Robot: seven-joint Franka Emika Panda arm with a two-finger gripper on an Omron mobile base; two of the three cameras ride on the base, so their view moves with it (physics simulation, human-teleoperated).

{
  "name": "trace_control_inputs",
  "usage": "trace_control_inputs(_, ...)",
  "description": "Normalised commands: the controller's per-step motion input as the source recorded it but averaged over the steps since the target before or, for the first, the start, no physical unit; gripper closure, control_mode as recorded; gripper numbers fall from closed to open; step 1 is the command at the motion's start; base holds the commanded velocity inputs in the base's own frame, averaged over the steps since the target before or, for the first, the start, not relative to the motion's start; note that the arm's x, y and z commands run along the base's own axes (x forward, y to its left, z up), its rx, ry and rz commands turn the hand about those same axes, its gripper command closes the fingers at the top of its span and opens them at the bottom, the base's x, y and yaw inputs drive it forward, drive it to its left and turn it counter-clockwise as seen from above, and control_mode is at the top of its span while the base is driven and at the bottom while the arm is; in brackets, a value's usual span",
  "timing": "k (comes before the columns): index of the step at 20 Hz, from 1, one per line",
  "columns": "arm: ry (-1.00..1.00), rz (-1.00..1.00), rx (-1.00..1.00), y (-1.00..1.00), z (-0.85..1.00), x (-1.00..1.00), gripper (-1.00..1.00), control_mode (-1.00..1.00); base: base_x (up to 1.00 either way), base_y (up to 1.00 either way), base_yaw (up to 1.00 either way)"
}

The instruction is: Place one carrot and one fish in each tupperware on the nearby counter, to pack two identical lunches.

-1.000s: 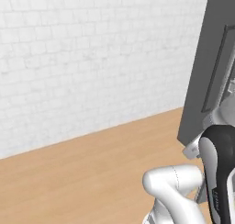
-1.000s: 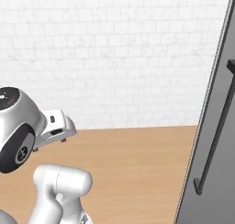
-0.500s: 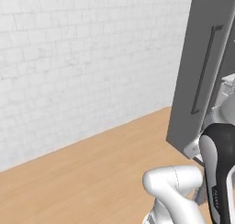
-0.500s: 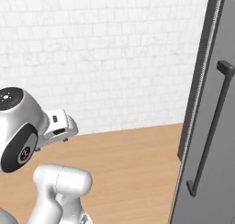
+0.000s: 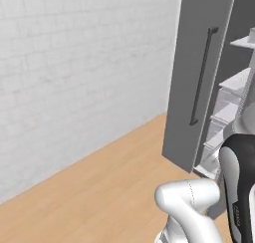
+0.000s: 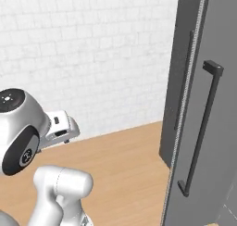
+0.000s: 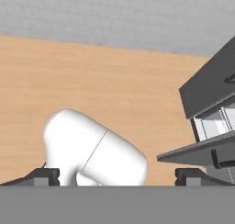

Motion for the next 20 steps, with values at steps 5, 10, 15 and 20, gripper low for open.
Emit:
trace_control_inputs(5,0.0,0.0,0.0,0.0,0.0,0.0,-1.0,1.0,0.99,0.27,-0.46)
trace_control_inputs(10,0.0,0.0,0.0,0.0,0.0,0.0,-1.0,1.0,0.61,0.06,-0.45)
trace_control_inputs(15,0.0,0.0,0.0,0.0,0.0,0.0,-1.0,1.0,0.33,0.0,-0.39)
trace_control_inputs(20,0.0,0.0,0.0,0.0,0.0,0.0,-1.0,1.0,0.47,0.03,-0.46)
